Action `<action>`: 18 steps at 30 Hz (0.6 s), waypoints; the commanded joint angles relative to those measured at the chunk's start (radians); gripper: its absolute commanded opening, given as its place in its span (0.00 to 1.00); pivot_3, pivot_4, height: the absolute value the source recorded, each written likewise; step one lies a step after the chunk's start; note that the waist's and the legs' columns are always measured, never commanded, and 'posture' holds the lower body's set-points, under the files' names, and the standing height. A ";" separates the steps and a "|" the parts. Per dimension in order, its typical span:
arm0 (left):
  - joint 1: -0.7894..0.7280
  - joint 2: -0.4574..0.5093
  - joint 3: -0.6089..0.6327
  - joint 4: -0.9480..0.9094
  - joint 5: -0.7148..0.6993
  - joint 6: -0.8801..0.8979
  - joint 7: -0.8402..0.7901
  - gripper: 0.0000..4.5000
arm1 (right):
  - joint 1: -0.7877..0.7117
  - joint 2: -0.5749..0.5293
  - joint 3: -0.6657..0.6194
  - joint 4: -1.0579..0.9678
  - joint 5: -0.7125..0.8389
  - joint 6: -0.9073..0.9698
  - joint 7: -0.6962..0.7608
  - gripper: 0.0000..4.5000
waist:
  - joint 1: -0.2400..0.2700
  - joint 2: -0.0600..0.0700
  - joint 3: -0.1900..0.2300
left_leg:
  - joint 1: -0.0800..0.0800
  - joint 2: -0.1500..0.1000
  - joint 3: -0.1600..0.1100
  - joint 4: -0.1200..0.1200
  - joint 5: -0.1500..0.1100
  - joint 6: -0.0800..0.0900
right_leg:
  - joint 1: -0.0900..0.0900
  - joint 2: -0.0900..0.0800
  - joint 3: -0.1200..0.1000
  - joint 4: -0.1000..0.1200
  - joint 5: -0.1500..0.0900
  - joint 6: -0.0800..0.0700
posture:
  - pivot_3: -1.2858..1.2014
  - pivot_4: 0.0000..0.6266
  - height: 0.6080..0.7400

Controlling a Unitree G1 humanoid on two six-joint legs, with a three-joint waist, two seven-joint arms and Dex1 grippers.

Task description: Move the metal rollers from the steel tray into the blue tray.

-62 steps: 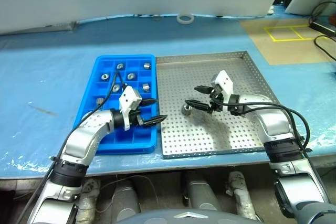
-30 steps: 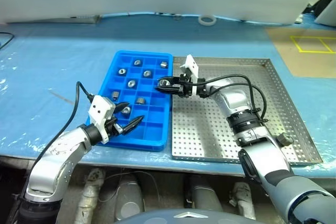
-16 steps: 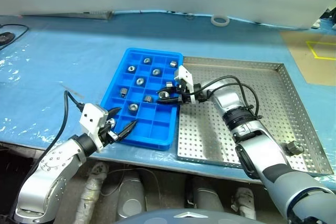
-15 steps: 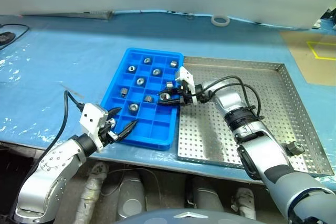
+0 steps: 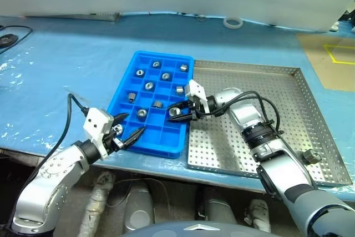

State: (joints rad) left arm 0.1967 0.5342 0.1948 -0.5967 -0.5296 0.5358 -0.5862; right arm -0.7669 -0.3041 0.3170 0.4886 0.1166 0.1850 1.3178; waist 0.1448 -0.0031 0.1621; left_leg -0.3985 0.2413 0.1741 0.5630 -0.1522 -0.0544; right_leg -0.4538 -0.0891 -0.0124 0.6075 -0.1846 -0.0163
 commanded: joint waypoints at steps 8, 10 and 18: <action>0.153 0.027 0.118 -0.046 -0.019 -0.027 -0.013 0.89 | 0.020 0.075 0.046 -0.116 0.058 0.097 0.044 0.37 | -0.001 0.000 0.000 | -0.001 0.001 0.000 -0.001 0.000 0.000 | -0.001 0.001 0.000 -0.001 0.000 0.000 | 0.64 0.24 1.00; 0.161 0.027 0.118 -0.051 -0.018 -0.030 -0.010 0.89 | 0.023 0.088 0.070 -0.110 0.033 0.083 0.031 0.37 | -0.003 0.000 0.000 | 0.000 0.002 0.000 -0.001 0.000 0.000 | -0.001 0.001 0.000 -0.001 0.000 0.000 | 0.64 0.24 1.00; 0.190 0.016 0.114 -0.076 -0.019 -0.034 0.008 0.89 | 0.012 0.179 0.091 -0.055 -0.031 0.018 -0.081 0.37 | -0.023 -0.001 -0.001 | 0.006 0.002 0.000 -0.003 0.001 -0.002 | 0.000 0.001 0.000 0.000 -0.004 0.006 | 0.65 0.24 1.00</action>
State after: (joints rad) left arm 0.3813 0.5515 0.2912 -0.6361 -0.5458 0.5192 -0.5825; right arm -0.7474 -0.1581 0.3950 0.4338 0.0875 0.2172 1.2605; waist 0.1223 -0.0045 0.1613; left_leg -0.3917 0.2428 0.1738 0.5600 -0.1514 -0.0562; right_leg -0.4533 -0.0878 -0.0119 0.6080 -0.1882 -0.0103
